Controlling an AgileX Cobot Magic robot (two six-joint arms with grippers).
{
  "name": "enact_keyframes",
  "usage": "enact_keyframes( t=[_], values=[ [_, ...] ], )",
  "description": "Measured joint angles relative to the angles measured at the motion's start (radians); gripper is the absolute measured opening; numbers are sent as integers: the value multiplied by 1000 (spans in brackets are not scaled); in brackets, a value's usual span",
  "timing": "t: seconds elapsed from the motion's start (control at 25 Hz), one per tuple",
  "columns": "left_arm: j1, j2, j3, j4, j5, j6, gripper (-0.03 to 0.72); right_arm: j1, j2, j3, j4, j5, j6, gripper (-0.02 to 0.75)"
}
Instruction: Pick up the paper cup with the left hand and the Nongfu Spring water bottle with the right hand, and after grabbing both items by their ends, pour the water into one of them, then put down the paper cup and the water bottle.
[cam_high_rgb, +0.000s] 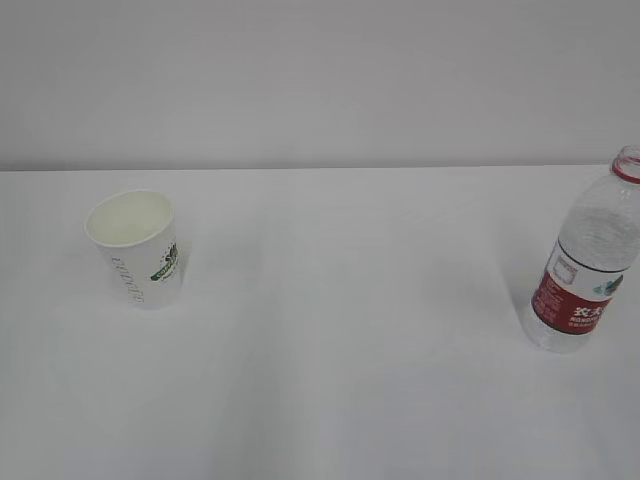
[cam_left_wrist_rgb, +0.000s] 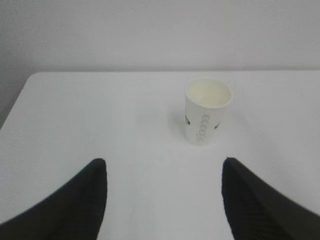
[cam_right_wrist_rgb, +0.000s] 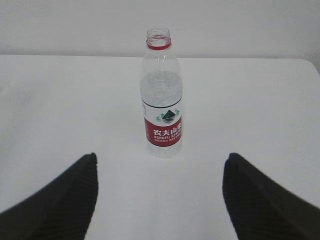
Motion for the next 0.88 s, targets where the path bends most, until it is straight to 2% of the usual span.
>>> enact_keyframes(
  t=[0.68, 0.88],
  values=[
    [0, 287, 0, 1, -283, 0, 519, 0, 119, -1, 0, -199, 0, 586],
    [0, 344, 0, 1, -378, 0, 516, 0, 136, -1, -33, -264, -2, 586]
  ],
)
